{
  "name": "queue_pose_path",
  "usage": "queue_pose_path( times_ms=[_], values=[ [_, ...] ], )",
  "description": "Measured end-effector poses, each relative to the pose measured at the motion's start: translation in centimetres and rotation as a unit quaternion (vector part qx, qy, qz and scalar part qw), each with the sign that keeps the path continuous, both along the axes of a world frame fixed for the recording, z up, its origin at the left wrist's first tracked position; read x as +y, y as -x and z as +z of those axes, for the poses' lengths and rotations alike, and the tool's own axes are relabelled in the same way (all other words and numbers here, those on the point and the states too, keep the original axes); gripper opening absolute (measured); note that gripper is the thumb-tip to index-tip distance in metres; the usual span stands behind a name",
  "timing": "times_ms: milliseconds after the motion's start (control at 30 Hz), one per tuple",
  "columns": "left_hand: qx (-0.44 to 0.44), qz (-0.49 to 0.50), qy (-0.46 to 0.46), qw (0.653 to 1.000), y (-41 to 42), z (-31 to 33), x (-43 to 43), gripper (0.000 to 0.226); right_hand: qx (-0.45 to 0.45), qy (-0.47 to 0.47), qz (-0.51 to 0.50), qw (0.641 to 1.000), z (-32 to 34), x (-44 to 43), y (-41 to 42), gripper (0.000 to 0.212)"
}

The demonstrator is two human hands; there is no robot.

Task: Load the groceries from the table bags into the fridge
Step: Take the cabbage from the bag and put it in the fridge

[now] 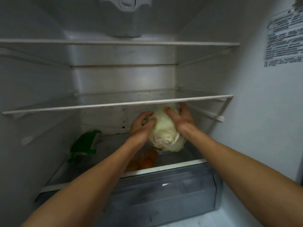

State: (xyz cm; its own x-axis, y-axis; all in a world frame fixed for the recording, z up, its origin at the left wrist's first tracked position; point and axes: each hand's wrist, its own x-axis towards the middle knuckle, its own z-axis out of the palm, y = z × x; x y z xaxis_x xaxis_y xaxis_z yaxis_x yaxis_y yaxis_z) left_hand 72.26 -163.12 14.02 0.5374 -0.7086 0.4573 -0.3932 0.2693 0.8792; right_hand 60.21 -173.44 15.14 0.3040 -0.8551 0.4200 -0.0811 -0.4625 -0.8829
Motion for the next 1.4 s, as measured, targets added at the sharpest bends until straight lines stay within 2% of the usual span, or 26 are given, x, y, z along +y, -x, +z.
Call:
queue_pose_path(
  times_ms=[133,167,233,300,367,433,533,633,767,933,1067,1133,1233,1333,1400],
  values=[
    [0.016,0.024,-0.016,0.999,-0.4,-0.4,0.9,0.021,0.097,-0.140,0.022,0.985,1.5,-1.0,-0.1,0.124],
    [0.009,0.052,-0.031,0.998,-0.9,-0.8,1.2,0.021,0.100,-0.156,0.036,0.982,1.4,-1.2,-0.1,0.124],
    [-0.060,0.102,-0.101,0.988,-2.0,-1.9,2.6,0.028,0.071,-0.162,0.043,0.983,1.3,-1.7,-0.4,0.120],
    [-0.176,0.122,-0.205,0.955,-3.1,-3.0,4.4,0.036,0.037,-0.135,0.024,0.990,1.3,-1.2,-0.8,0.109],
    [-0.282,0.137,-0.298,0.901,-3.2,-3.7,6.4,0.040,0.014,-0.083,0.001,0.996,1.2,-1.4,-1.5,0.092],
    [-0.348,0.162,-0.335,0.861,-2.9,-4.1,7.8,0.039,0.014,-0.022,-0.013,1.000,1.0,-1.5,-2.3,0.075],
    [-0.395,0.185,-0.355,0.827,-2.5,-4.9,8.5,0.039,0.053,0.071,-0.069,0.994,0.5,-2.1,-3.8,0.091],
    [-0.399,0.194,-0.356,0.822,-2.4,-5.2,8.5,0.043,0.101,0.161,-0.131,0.973,-0.4,-3.6,-5.5,0.098],
    [-0.397,0.206,-0.347,0.824,-2.6,-5.3,8.1,0.042,0.124,0.229,-0.175,0.950,-1.8,-5.8,-7.2,0.102],
    [-0.407,0.221,-0.350,0.814,-3.0,-5.6,7.8,0.043,0.145,0.235,-0.191,0.942,-2.7,-6.3,-6.6,0.099],
    [-0.402,0.214,-0.361,0.813,-2.8,-5.6,7.9,0.041,0.173,0.170,-0.183,0.953,-2.4,-6.0,-4.7,0.107],
    [-0.398,0.211,-0.365,0.815,-2.7,-5.5,7.9,0.039,0.211,0.158,-0.170,0.949,-2.0,-5.5,-4.0,0.111],
    [-0.396,0.214,-0.364,0.815,-2.6,-5.4,8.0,0.038,0.288,0.180,-0.173,0.925,-1.8,-4.4,-3.0,0.113],
    [-0.397,0.211,-0.359,0.818,-2.7,-5.4,8.0,0.037,0.324,0.174,-0.177,0.913,-1.8,-3.0,-1.4,0.107],
    [-0.395,0.207,-0.357,0.821,-2.6,-5.4,8.1,0.036,0.330,0.177,-0.184,0.909,-1.9,-1.7,0.1,0.095]
  ],
)
